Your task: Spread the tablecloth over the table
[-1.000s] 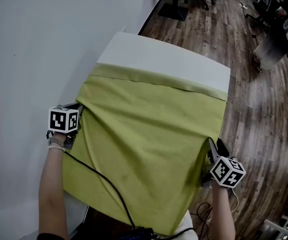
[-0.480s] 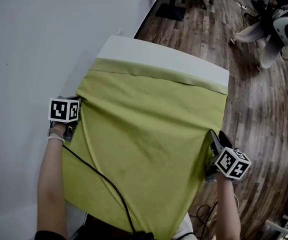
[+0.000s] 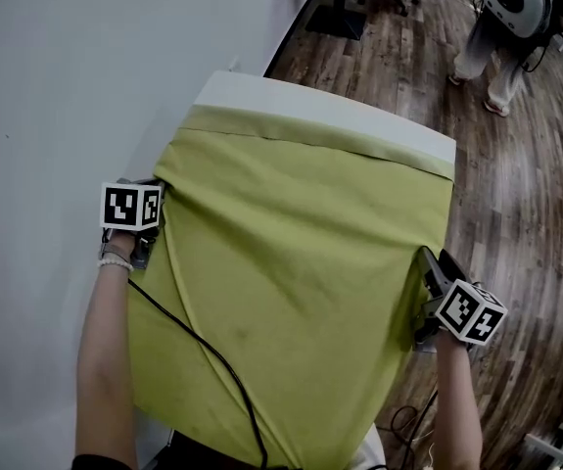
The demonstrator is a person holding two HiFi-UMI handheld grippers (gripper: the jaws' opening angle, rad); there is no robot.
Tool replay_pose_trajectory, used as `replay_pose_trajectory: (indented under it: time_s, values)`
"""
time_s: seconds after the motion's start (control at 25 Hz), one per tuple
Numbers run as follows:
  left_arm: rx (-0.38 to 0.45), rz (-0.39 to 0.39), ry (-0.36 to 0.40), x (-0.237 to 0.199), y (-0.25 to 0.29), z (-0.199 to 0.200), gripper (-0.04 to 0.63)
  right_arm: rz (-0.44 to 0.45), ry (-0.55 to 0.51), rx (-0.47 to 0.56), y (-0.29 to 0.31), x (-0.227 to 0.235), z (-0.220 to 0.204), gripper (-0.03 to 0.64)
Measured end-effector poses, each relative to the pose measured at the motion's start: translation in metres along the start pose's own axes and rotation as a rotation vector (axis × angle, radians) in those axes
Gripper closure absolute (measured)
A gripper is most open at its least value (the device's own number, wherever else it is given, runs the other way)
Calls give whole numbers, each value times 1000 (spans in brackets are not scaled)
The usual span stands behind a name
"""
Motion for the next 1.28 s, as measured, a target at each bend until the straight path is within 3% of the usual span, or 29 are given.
replay_pose_trajectory:
  time_s: [0.68, 1.28]
  values:
    - [-5, 28, 44, 0, 22, 43, 580, 49, -3, -9, 27, 6, 40, 390]
    - [38, 10, 39, -5, 49, 78, 580, 45, 9, -10, 54, 9, 65, 385]
Point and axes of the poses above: the fingertips, and each gripper's own axes: y forward along the fingers, x to its right, z out of its top, the point moved 6 cm from there along -y, backward along the fingers, and after that the axes turned 9 degrees about -z, right-handed, at the moved point
